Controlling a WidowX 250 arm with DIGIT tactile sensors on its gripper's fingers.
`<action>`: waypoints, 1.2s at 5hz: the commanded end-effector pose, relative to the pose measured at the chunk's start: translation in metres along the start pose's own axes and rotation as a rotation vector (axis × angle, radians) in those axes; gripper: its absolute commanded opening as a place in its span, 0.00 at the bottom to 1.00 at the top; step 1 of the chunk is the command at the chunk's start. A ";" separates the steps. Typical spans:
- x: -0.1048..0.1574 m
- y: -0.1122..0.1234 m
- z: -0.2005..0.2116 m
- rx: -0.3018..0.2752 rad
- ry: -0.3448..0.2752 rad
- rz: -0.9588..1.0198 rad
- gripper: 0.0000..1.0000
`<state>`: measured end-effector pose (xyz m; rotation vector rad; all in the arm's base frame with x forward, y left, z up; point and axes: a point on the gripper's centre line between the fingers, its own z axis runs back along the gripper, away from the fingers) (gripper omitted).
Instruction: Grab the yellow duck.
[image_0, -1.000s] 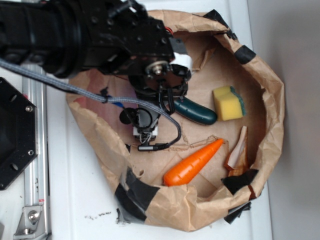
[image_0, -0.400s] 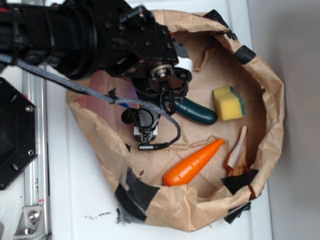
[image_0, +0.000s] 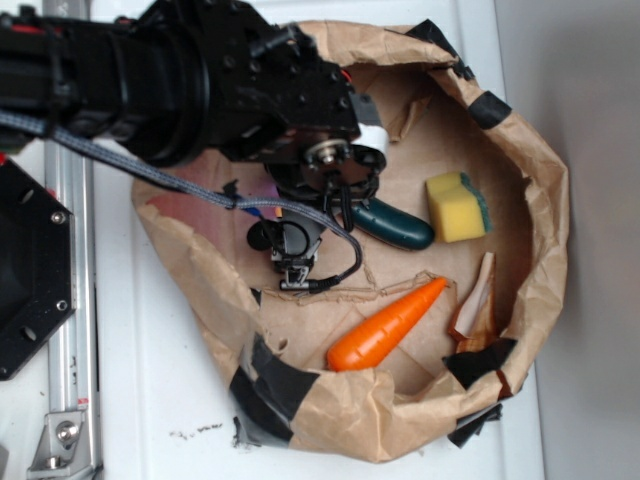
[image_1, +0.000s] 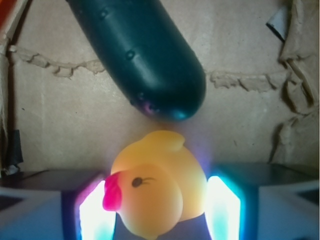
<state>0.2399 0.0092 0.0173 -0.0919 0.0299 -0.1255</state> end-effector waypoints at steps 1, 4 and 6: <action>0.001 -0.004 0.006 -0.007 -0.033 -0.006 0.00; 0.016 -0.009 0.101 -0.021 -0.173 0.067 0.00; 0.034 -0.031 0.174 0.067 -0.089 0.109 0.00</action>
